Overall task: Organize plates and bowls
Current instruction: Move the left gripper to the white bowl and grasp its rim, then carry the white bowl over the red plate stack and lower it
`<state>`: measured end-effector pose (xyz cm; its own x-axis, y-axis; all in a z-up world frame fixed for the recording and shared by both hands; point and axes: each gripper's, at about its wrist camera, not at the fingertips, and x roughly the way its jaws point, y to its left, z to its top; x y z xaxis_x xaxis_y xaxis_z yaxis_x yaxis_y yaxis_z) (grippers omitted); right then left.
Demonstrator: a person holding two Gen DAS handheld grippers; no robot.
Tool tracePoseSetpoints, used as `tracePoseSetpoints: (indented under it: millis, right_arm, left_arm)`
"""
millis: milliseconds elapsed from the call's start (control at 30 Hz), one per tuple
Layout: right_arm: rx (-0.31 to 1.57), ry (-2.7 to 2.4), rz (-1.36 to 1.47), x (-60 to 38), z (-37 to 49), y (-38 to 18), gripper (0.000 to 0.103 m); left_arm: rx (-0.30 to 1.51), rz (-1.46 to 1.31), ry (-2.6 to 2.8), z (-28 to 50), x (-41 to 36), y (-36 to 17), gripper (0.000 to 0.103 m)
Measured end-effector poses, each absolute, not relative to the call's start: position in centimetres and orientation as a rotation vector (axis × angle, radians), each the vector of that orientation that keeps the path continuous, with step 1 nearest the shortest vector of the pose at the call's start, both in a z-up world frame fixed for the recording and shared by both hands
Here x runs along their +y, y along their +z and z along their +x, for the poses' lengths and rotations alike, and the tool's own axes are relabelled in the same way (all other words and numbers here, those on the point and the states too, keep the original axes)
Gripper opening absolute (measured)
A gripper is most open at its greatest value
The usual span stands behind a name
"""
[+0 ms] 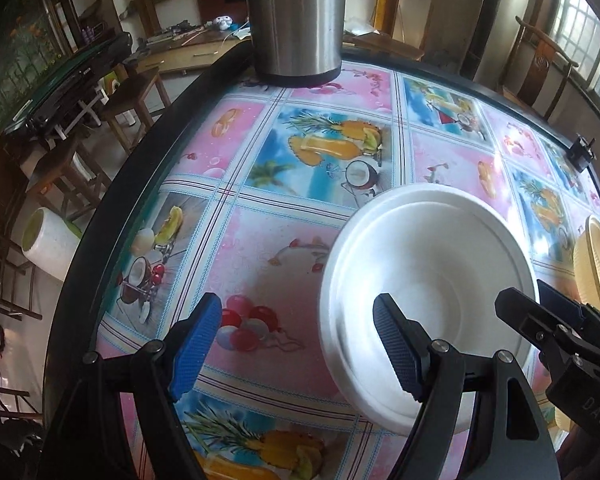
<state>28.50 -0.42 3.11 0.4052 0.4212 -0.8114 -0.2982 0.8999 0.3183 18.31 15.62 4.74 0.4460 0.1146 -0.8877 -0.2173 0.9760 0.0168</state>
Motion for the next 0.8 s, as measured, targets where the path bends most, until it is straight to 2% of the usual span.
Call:
tracePoseSetpoints:
  millis: [133,200,300,333,367,400,433,467,800]
  right_arm:
    - [1.068,0.468,0.118,-0.2,28.7,2.7,0.061]
    - [1.071,0.47,0.096,0.1,28.6,2.5,0.053]
    - [1.066,0.462,0.071,0.3,28.6,2.2,0.032]
    - [1.068,0.464,0.066,0.3,28.6,2.1,0.02]
    - [1.068,0.473,0.063,0.3,28.5,2.1,0.018]
    - [1.061,0.472,0.058,0.3,28.4,2.1,0.018]
    - [1.042,0.481,0.054,0.3,28.0,2.3,0.017]
    - [1.035,0.484,0.044,0.3,27.8,2.6,0.016]
    - [1.02,0.478,0.081,-1.2,25.4,3.5,0.016]
  left_arm:
    - [1.107,-0.103,0.204,18.6,15.5,4.2,0.078]
    - [1.117,-0.105,0.198,18.8,15.4,3.9,0.078]
    - [1.106,-0.104,0.198,18.9,15.2,3.8,0.077]
    - [1.098,-0.095,0.204,19.0,15.1,3.8,0.071]
    - [1.097,-0.086,0.206,19.1,14.9,3.8,0.061]
    - [1.109,-0.073,0.202,19.2,14.7,3.6,0.036]
    - [1.12,-0.079,0.181,19.2,14.5,3.5,0.024]
    - [1.138,-0.072,0.165,19.2,14.1,3.3,0.02]
    - [1.121,-0.056,0.138,17.3,12.8,4.6,0.019]
